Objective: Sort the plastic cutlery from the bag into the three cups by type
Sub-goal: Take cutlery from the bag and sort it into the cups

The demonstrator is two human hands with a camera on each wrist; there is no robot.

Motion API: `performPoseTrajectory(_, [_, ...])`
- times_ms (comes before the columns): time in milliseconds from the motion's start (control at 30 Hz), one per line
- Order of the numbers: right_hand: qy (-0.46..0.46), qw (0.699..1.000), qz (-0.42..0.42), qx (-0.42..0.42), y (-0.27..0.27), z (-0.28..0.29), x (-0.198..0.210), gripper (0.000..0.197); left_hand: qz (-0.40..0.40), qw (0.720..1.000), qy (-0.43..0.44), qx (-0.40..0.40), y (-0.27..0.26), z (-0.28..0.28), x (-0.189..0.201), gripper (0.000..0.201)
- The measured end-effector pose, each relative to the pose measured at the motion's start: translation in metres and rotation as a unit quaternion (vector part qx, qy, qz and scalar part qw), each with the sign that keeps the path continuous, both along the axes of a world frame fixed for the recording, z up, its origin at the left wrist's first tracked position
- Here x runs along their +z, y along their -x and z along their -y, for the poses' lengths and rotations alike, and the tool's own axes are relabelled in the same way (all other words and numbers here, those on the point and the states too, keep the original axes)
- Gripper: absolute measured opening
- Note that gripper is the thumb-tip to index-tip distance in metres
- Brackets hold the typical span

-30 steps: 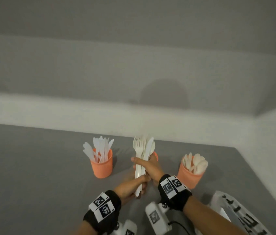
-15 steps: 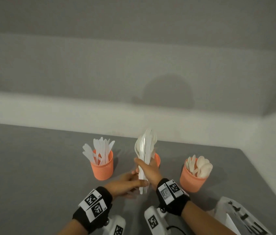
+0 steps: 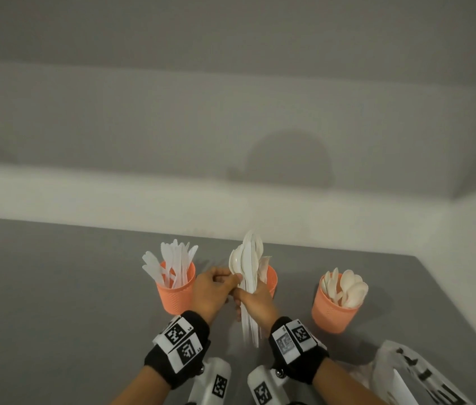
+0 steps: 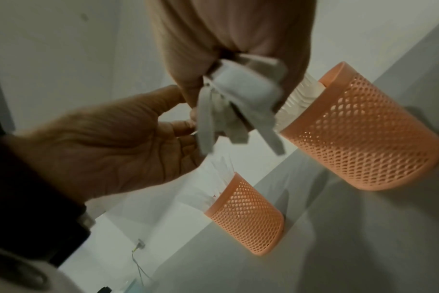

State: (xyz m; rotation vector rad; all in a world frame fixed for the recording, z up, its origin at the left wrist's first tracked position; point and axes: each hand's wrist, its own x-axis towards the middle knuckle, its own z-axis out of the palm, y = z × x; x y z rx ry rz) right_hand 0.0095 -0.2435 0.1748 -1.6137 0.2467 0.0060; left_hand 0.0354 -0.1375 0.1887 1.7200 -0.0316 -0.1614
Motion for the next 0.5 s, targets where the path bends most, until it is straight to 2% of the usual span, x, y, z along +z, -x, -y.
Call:
performPoseTrajectory(100, [0.006,1.0,0.006,-0.029,-0.004,0.001,-0.006,0.004,0.031,0.999,0.005,0.028,0.001,0.003,-0.001,0.013])
performPoseTrajectory(233, [0.019,0.999,0.012,-0.026,-0.006,0.002,-0.01,0.014,0.039,0.998,-0.046,-0.025,0.004,0.007,-0.001,0.007])
performPoseTrajectory(367, [0.013,1.0,0.019,-0.004,-0.003,0.005,-0.01,0.022,0.032,0.996,-0.072,-0.027,0.004,0.011,0.003,0.005])
performPoseTrajectory(500, [0.006,0.999,0.017,0.042,0.0,0.011,-0.008,0.027,0.016,0.987,-0.146,-0.059,-0.001,0.011,0.008,0.022])
